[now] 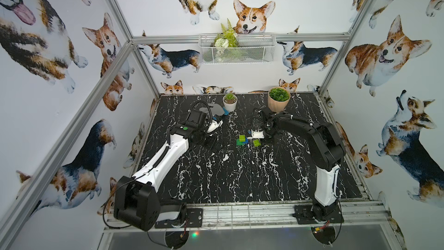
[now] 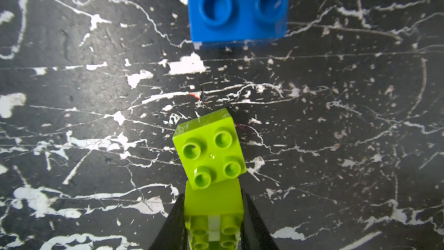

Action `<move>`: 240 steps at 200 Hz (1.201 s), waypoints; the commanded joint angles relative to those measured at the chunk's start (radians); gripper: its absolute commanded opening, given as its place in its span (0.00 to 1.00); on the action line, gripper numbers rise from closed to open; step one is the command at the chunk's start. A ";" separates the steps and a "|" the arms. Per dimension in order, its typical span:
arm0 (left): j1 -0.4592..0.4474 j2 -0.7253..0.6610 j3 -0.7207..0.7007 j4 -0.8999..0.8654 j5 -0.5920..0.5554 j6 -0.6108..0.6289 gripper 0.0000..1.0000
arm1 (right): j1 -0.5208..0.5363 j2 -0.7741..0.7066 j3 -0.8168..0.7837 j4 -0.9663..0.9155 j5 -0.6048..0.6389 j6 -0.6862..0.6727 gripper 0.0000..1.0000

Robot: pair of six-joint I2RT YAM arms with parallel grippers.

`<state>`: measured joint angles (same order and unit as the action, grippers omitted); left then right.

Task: Assemble the letter s with lego
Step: Adjust the lego brick at the center of the board, then place the lego brick at the center of the board.

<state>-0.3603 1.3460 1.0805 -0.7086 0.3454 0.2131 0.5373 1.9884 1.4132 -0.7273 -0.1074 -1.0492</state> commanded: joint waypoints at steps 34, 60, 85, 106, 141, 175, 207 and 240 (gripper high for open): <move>0.000 -0.004 -0.001 -0.011 0.010 0.016 1.00 | 0.024 0.006 -0.008 -0.044 -0.031 -0.011 0.32; 0.000 -0.002 -0.001 -0.011 0.012 0.017 1.00 | 0.025 0.004 -0.016 -0.043 -0.019 -0.011 0.36; 0.001 -0.004 -0.002 -0.012 0.011 0.017 1.00 | 0.024 -0.003 -0.022 -0.043 -0.014 -0.009 0.42; 0.001 -0.005 -0.002 -0.012 0.010 0.018 1.00 | 0.025 -0.028 -0.049 -0.002 -0.008 -0.011 0.44; 0.000 -0.010 -0.005 -0.012 0.011 0.018 1.00 | 0.012 -0.054 -0.082 0.050 -0.034 0.003 0.44; 0.000 -0.010 -0.004 -0.015 0.010 0.019 1.00 | 0.000 -0.089 -0.139 0.110 -0.053 0.014 0.44; 0.000 -0.010 0.001 -0.019 0.011 0.019 1.00 | -0.014 -0.101 -0.157 0.120 -0.071 0.023 0.44; 0.000 -0.010 0.002 -0.021 0.012 0.017 1.00 | -0.023 -0.109 -0.168 0.143 -0.103 0.031 0.39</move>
<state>-0.3603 1.3384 1.0767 -0.7193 0.3454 0.2138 0.5205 1.8893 1.2499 -0.6174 -0.1596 -1.0229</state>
